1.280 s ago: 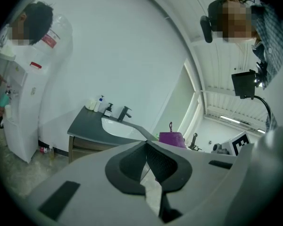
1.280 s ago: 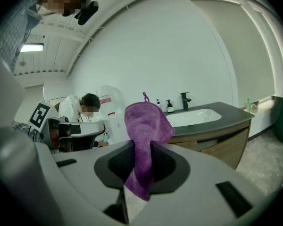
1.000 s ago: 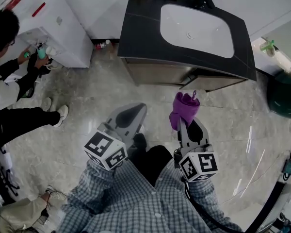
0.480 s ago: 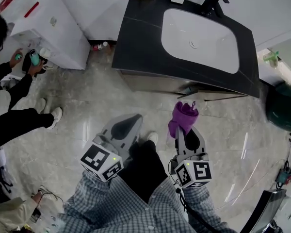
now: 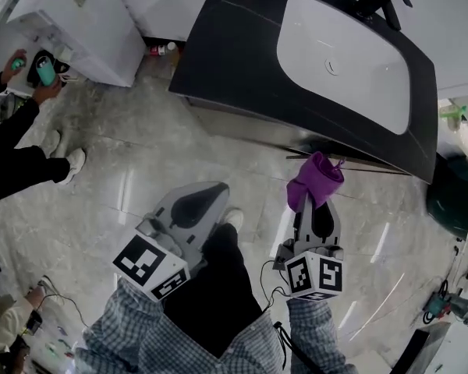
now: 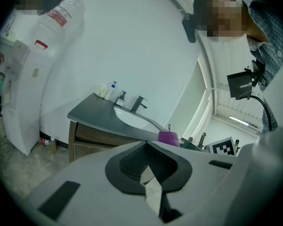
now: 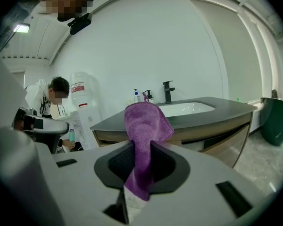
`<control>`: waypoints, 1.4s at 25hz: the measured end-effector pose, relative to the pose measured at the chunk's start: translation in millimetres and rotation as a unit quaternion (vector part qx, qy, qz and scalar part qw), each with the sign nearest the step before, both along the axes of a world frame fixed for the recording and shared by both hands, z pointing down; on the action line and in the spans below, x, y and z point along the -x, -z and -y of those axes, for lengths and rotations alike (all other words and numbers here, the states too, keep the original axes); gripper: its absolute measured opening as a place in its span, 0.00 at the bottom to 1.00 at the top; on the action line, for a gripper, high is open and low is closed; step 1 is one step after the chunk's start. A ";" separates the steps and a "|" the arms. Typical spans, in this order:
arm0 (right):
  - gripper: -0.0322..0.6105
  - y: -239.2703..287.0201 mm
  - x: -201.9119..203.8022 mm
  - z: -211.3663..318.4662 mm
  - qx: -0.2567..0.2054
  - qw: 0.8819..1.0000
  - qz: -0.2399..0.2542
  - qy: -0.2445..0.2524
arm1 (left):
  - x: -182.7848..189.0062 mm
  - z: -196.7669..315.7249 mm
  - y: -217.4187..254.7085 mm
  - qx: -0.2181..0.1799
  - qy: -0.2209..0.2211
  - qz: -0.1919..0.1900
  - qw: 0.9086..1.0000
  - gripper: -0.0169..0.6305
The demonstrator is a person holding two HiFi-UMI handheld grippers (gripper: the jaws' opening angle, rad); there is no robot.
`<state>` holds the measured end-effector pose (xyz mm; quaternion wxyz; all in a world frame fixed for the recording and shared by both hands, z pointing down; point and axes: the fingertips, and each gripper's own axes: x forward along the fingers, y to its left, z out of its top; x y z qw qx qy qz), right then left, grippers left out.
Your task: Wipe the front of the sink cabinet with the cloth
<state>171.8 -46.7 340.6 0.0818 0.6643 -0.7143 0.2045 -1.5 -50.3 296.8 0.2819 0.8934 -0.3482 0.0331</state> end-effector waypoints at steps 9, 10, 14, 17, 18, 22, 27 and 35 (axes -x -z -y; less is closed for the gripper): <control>0.16 -39.9 -71.4 13.0 -0.006 0.997 -0.026 -0.071 | -4.6 4.5 -43.0 0.019 0.025 0.010 0.999 0.04; 0.16 -42.2 -79.4 14.9 -0.007 0.996 -0.029 -0.080 | -7.4 4.2 -45.3 0.021 0.024 0.011 0.999 0.04; 0.16 -50.5 -106.5 20.3 -0.005 0.993 -0.047 -0.106 | -20.4 0.5 -50.1 0.024 0.017 0.009 1.000 0.04; 0.16 -57.6 -119.2 24.7 -0.001 0.991 -0.052 -0.122 | -26.8 -0.7 -52.4 0.025 0.013 0.008 1.000 0.04; 0.16 -60.4 -121.8 26.5 0.001 0.991 -0.052 -0.127 | -28.1 -0.7 -53.3 0.025 0.013 0.009 1.000 0.04; 0.16 -72.7 -124.8 38.4 0.005 0.990 -0.048 -0.135 | -29.9 -0.2 -58.2 0.029 0.018 0.013 0.999 0.04; 0.16 -79.8 -120.2 61.2 0.002 0.990 -0.046 -0.134 | -25.6 2.0 -61.5 0.031 0.030 0.017 0.999 0.04; 0.16 -85.0 -101.8 84.7 0.003 0.992 -0.037 -0.122 | -16.4 -2.5 -64.2 0.029 0.039 0.031 0.998 0.04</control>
